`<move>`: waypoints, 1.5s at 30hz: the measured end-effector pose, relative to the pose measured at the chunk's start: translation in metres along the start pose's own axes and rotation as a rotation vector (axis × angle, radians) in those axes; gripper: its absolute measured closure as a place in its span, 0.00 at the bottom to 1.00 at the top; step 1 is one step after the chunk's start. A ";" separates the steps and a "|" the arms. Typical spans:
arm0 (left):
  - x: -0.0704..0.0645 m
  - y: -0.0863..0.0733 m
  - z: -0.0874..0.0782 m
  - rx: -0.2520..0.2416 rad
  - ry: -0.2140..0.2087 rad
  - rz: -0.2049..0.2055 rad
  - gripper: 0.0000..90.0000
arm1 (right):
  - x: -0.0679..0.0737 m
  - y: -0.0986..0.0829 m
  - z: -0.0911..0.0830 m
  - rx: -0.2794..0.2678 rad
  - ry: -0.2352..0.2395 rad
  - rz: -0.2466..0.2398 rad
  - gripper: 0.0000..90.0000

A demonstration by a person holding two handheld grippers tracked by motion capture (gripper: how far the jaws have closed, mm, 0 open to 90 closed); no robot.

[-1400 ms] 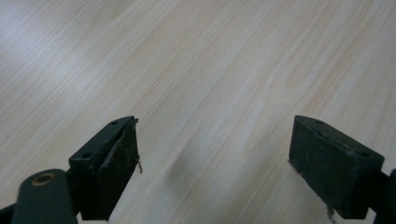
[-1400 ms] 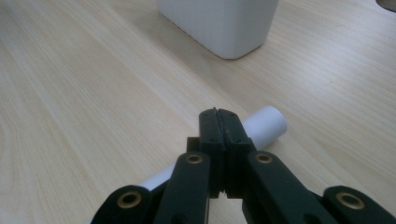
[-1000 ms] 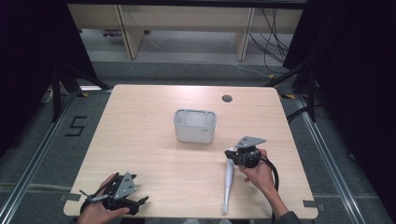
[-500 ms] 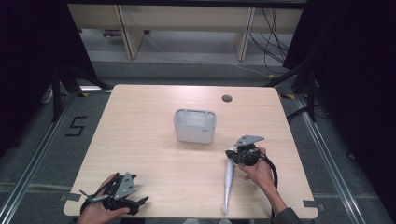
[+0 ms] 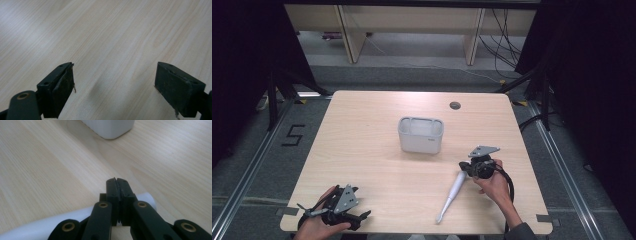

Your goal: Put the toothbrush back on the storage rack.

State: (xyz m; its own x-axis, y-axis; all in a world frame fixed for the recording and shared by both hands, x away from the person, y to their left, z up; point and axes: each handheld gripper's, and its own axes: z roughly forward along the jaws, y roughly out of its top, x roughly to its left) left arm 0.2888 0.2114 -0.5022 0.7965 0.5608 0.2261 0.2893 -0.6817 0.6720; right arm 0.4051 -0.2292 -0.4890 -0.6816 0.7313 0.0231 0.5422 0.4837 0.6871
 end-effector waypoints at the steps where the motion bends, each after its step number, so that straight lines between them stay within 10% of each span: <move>1: -0.001 0.000 0.000 -0.002 -0.002 -0.011 0.17 | 0.000 0.000 0.000 0.000 0.000 0.000 0.98; 45: 0.000 0.000 -0.001 -0.004 0.003 -0.002 0.17 | 0.017 -0.041 -0.040 0.032 -0.041 0.016 0.95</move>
State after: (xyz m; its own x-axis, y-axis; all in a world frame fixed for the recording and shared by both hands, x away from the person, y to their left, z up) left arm 0.2884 0.2116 -0.5016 0.7941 0.5638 0.2269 0.2887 -0.6785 0.6754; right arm 0.3512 -0.2556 -0.4876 -0.6528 0.7575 0.0037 0.5685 0.4867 0.6633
